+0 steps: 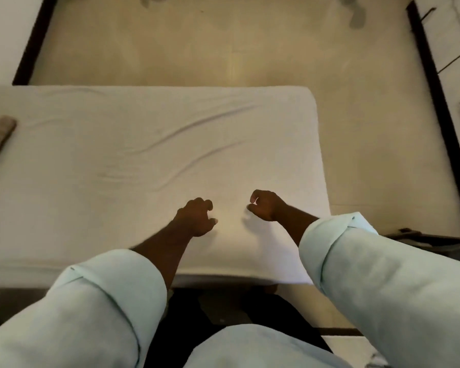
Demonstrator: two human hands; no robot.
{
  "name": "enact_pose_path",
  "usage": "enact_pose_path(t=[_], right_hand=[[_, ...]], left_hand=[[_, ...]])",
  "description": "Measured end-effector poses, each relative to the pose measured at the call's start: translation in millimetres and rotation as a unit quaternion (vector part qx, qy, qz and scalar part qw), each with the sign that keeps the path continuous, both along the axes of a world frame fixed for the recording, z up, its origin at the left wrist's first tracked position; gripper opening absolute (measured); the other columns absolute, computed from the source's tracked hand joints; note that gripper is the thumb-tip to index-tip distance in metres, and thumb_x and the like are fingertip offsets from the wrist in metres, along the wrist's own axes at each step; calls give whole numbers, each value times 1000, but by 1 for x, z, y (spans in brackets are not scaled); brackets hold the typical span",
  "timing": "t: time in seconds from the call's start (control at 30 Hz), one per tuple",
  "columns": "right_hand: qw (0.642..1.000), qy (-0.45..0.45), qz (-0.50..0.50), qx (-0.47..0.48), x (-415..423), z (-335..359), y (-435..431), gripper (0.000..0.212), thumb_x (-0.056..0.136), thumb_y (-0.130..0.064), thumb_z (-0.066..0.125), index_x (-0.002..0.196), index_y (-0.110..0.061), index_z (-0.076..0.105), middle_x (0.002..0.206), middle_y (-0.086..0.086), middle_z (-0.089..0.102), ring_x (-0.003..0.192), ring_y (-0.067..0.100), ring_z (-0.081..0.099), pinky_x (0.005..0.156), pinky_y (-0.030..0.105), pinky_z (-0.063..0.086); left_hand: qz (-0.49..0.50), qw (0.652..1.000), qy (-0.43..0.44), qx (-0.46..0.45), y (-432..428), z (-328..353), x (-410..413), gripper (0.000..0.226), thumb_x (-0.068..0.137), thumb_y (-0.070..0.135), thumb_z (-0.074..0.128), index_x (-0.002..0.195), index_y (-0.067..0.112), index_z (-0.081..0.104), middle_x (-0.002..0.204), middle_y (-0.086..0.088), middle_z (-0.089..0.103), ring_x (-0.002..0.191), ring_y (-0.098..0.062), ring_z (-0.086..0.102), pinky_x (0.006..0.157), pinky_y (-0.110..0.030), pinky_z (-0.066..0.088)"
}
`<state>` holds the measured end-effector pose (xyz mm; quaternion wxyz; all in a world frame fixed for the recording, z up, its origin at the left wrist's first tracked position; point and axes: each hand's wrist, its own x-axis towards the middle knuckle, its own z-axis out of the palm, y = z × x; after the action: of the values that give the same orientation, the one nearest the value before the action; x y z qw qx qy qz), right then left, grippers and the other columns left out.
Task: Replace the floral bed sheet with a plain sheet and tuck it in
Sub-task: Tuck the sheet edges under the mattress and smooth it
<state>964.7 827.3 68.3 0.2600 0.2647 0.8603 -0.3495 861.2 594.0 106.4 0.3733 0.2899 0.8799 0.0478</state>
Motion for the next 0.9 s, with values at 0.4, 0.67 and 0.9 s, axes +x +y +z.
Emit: enact_pose_path(t=[0.4, 0.67, 0.9], right_hand=[[999, -20, 9, 34, 52, 21, 79, 27, 93, -38, 65, 111, -19, 61, 113, 5, 67, 110, 28, 61, 95, 37, 49], [1000, -23, -9, 13, 66, 17, 83, 32, 93, -39, 64, 116, -17, 61, 116, 6, 65, 110, 28, 60, 94, 36, 48], [998, -17, 57, 3, 64, 5, 123, 25, 93, -39, 65, 109, -21, 59, 102, -1, 60, 108, 27, 60, 95, 37, 49]], left_hand=[[58, 997, -17, 36, 66, 17, 76, 45, 94, 50, 60, 129, 23, 52, 134, -2, 49, 130, -24, 44, 105, -44, 41], [53, 997, -30, 39, 94, 10, 90, 44, 93, 51, 60, 127, 23, 52, 134, -1, 49, 130, -24, 44, 104, -42, 40], [86, 996, -23, -1, 131, 6, 101, 49, 93, 52, 59, 131, 24, 51, 139, -3, 47, 131, -24, 44, 105, -44, 42]])
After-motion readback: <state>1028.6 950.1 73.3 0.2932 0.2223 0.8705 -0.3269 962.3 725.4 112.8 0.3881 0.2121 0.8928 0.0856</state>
